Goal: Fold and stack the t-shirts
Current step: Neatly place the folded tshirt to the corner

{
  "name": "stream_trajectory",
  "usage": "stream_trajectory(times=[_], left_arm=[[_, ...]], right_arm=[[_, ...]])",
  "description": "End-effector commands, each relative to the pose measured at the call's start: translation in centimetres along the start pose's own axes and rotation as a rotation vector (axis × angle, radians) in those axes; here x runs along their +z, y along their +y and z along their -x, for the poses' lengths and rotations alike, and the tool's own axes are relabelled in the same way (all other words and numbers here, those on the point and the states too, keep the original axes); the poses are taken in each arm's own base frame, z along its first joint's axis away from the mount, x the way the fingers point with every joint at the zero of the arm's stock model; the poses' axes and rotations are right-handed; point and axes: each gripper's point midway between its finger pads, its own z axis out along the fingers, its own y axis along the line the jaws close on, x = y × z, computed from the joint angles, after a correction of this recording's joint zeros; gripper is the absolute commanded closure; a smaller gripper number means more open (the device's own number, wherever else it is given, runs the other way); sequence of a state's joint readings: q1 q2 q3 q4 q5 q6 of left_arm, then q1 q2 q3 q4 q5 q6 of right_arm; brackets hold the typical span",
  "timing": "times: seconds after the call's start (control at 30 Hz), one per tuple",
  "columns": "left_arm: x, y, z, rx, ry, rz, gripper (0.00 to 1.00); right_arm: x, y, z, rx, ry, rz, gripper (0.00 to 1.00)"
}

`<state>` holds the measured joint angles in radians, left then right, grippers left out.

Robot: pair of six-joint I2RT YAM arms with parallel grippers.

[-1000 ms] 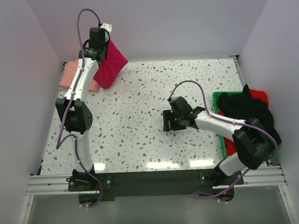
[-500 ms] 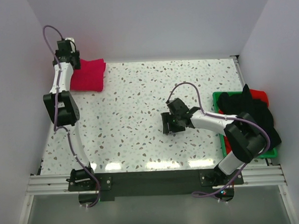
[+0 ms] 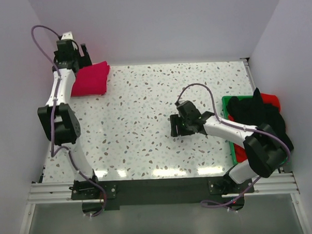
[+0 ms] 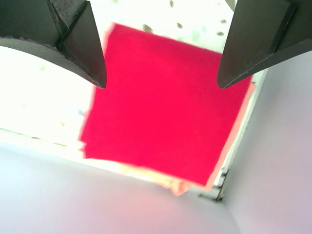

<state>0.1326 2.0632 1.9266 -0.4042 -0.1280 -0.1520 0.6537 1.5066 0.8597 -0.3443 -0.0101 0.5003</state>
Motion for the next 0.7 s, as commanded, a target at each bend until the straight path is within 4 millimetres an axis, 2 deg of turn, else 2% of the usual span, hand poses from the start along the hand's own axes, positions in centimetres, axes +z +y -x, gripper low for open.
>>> stream_trajectory(times=[0.0, 0.03, 0.07, 0.1, 0.13, 0.17, 0.2, 0.23, 0.3, 0.33, 0.37, 0.4, 0.43, 0.47, 0.5, 0.53, 0.57, 0.6, 0.63, 0.67], left_arm=[[-7.3, -4.9, 6.0, -0.100, -0.196, -0.138, 0.00], [-10.2, -5.4, 6.9, -0.102, -0.240, -0.140, 0.00], [-10.9, -8.0, 4.3, -0.078, -0.211, -0.179, 0.00], [-14.2, -8.6, 5.2, -0.094, -0.258, -0.203, 0.00], [-15.6, -9.2, 4.6, -0.103, -0.261, -0.214, 0.00], [-16.2, -10.6, 1.7, -0.095, -0.231, -0.244, 0.00], [-17.7, -11.2, 1.1, -0.115, -0.244, -0.271, 0.00], [-19.7, -10.8, -0.4, -0.127, -0.246, -0.273, 0.00], [-22.5, -13.3, -2.5, -0.117, -0.248, -0.346, 0.00], [-24.4, -13.4, -2.7, -0.123, -0.278, -0.351, 0.00], [-25.2, -15.1, -5.9, -0.088, -0.226, -0.391, 0.00], [-26.7, -15.7, -6.7, -0.111, -0.229, -0.426, 0.00], [-26.6, -16.3, -9.6, -0.088, -0.187, -0.443, 0.00], [-28.1, -18.3, -11.1, -0.072, -0.182, -0.502, 0.00], [-28.8, -18.8, -12.3, -0.077, -0.169, -0.517, 0.00], [-28.8, -19.2, -14.3, -0.056, -0.143, -0.515, 0.00], [-30.1, -20.8, -16.0, -0.026, -0.124, -0.562, 0.00], [-30.4, -21.4, -17.3, -0.018, -0.105, -0.575, 0.00], [-31.0, -22.2, -19.5, 0.009, -0.077, -0.606, 0.00], [-31.3, -22.4, -20.4, 0.017, -0.068, -0.618, 0.00]], right_arm=[[-2.4, 0.1, 2.8, -0.018, -0.128, -0.014, 0.37], [-3.4, 0.2, 3.3, -0.018, -0.158, -0.009, 0.37], [-3.8, 0.0, 3.4, -0.017, -0.170, -0.018, 0.37], [-4.3, -0.3, 3.7, -0.015, -0.189, -0.031, 0.37], [-5.3, -0.1, 4.3, -0.014, -0.222, -0.025, 0.37], [-5.8, -0.3, 4.4, -0.015, -0.228, -0.033, 0.37], [-6.4, -0.4, 4.6, -0.014, -0.243, -0.038, 0.37], [-7.0, -0.7, 4.8, -0.011, -0.262, -0.048, 0.37], [-8.7, -0.9, 5.3, -0.013, -0.309, -0.052, 0.36], [-9.2, -1.2, 5.4, -0.011, -0.326, -0.064, 0.36], [-10.3, -1.5, 5.6, -0.010, -0.355, -0.065, 0.36], [-10.7, -1.6, 5.6, -0.012, -0.368, -0.070, 0.36], [-11.1, -2.0, 5.5, -0.008, -0.377, -0.084, 0.36], [-11.7, -2.2, 5.5, -0.004, -0.395, -0.086, 0.36], [-12.0, -2.3, 5.6, 0.000, -0.405, -0.089, 0.36], [-12.3, -2.6, 5.4, 0.001, -0.406, -0.100, 0.36], [-12.5, -3.0, 5.4, 0.010, -0.414, -0.118, 0.36], [-12.9, -3.2, 5.4, 0.018, -0.429, -0.123, 0.36], [-13.1, -3.5, 5.1, 0.023, -0.430, -0.132, 0.36], [-13.3, -3.9, 5.1, 0.032, -0.442, -0.148, 0.36]])
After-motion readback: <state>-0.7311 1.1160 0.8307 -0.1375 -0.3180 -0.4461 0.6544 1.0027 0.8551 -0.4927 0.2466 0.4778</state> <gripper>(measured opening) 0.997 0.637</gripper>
